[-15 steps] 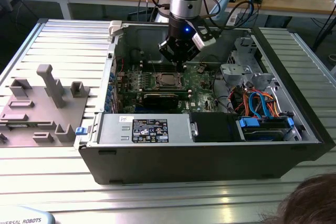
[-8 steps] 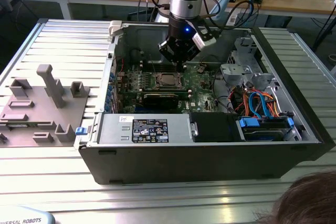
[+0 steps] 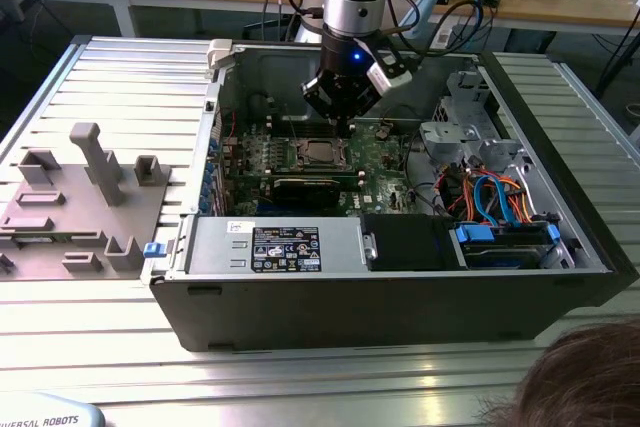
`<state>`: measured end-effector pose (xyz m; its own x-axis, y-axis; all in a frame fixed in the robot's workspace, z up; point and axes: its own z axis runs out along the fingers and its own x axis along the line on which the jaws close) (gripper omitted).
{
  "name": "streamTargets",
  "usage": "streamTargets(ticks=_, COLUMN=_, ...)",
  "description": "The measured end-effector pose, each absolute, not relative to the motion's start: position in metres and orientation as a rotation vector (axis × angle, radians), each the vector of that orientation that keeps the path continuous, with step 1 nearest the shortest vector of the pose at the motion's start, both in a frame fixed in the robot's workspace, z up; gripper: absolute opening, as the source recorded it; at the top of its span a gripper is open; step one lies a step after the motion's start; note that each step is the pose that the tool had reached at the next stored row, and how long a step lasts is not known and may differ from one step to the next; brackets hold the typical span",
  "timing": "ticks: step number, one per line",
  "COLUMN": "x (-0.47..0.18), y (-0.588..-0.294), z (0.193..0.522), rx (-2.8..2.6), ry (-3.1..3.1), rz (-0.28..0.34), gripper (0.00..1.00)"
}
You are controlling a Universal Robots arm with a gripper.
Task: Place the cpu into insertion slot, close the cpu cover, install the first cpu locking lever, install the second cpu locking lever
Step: 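Install the first cpu locking lever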
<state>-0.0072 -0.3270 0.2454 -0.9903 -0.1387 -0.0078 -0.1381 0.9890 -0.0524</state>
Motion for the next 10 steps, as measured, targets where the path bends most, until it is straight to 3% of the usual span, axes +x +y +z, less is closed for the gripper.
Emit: streamTargets(ticks=10, x=-0.0072, y=-0.327, z=0.2454, rx=-0.238, ry=3.12, rz=-0.081, gripper=0.11)
